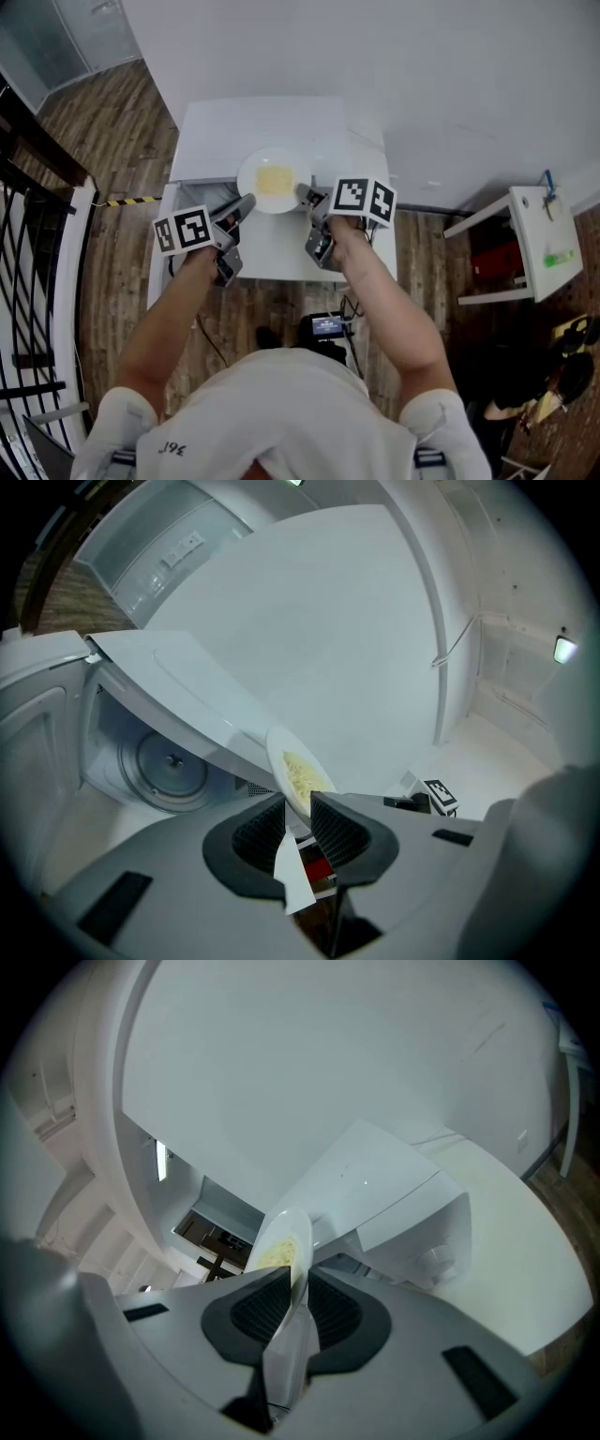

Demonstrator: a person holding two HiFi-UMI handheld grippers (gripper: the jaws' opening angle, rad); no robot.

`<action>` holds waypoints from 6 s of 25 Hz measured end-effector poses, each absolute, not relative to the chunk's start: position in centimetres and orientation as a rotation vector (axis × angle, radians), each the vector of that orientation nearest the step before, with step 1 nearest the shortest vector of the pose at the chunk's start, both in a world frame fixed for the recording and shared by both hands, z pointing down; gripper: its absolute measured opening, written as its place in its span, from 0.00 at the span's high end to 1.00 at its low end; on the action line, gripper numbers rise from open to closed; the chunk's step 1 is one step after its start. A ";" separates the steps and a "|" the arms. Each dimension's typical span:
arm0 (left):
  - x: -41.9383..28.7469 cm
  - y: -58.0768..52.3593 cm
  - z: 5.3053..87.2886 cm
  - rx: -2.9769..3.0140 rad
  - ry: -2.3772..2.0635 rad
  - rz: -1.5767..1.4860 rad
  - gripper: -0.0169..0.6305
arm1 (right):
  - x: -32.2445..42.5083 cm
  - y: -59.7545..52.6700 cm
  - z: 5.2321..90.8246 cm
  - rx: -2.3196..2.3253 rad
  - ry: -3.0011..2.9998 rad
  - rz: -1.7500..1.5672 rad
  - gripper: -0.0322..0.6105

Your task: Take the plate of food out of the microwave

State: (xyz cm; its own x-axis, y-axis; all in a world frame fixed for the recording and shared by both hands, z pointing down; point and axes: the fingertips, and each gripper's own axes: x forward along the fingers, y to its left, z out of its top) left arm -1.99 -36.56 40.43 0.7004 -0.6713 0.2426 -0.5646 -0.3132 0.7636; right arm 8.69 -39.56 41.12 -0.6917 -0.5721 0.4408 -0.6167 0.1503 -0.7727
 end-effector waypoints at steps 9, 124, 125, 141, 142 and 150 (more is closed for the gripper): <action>-2.2 -38.8 40.7 1.986 -0.953 -0.130 0.84 | 8.5 -42.1 41.4 1.236 -2.317 1.618 0.88; -0.7 -39.3 28.4 2.339 -1.007 -0.203 0.84 | 11.6 -43.7 28.9 1.486 -2.634 1.106 0.95; -0.7 -38.8 28.3 2.349 -1.013 -0.203 0.84 | 11.7 -43.2 28.9 1.477 -2.645 1.110 0.95; -0.8 -32.0 31.1 2.349 -0.980 -0.246 0.84 | 13.3 -36.5 30.4 1.387 -2.731 1.194 0.95; -0.7 -31.7 31.3 2.346 -0.974 -0.247 0.84 | 13.3 -36.2 30.5 1.381 -2.734 1.200 0.95; -0.4 -29.1 32.6 2.344 -0.952 -0.248 0.84 | 13.9 -33.4 31.6 1.359 -2.753 1.200 0.95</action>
State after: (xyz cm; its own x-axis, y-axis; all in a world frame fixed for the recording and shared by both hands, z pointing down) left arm -0.39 -29.13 32.57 0.7267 -0.6853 0.0471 -0.5752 -0.5696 0.5871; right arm 13.87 -33.36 31.63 -0.6502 -0.7405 0.1698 -0.6284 0.3987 -0.6679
